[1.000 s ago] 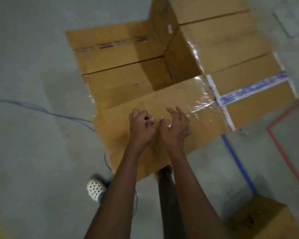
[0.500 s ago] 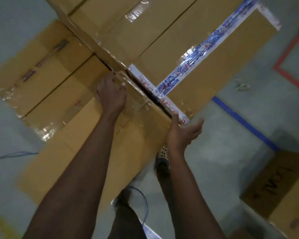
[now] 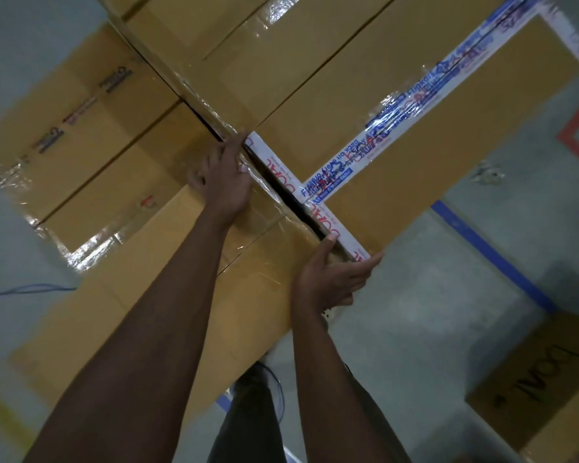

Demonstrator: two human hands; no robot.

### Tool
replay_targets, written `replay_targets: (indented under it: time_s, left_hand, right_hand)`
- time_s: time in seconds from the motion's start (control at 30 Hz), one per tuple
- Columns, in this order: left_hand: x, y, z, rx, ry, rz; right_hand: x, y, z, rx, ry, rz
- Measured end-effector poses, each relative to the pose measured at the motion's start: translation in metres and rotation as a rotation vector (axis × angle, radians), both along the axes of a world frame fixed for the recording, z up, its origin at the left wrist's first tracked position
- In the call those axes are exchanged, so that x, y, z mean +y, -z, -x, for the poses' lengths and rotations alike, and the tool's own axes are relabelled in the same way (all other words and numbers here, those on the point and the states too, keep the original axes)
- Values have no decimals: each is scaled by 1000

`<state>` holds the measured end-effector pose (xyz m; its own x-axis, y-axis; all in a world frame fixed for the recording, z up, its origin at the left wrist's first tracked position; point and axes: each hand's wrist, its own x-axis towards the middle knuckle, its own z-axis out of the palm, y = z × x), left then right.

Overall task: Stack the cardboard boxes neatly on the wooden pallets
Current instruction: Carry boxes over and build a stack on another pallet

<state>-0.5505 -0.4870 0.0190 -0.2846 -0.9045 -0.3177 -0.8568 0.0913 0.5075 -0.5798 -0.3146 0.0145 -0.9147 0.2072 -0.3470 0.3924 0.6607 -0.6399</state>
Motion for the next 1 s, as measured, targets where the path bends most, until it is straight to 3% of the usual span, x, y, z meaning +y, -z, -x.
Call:
replay_targets:
  time_s: [1.0]
  left_hand:
    - [12, 6, 6, 90, 10, 131]
  right_hand:
    - [10, 7, -2, 44, -51, -35]
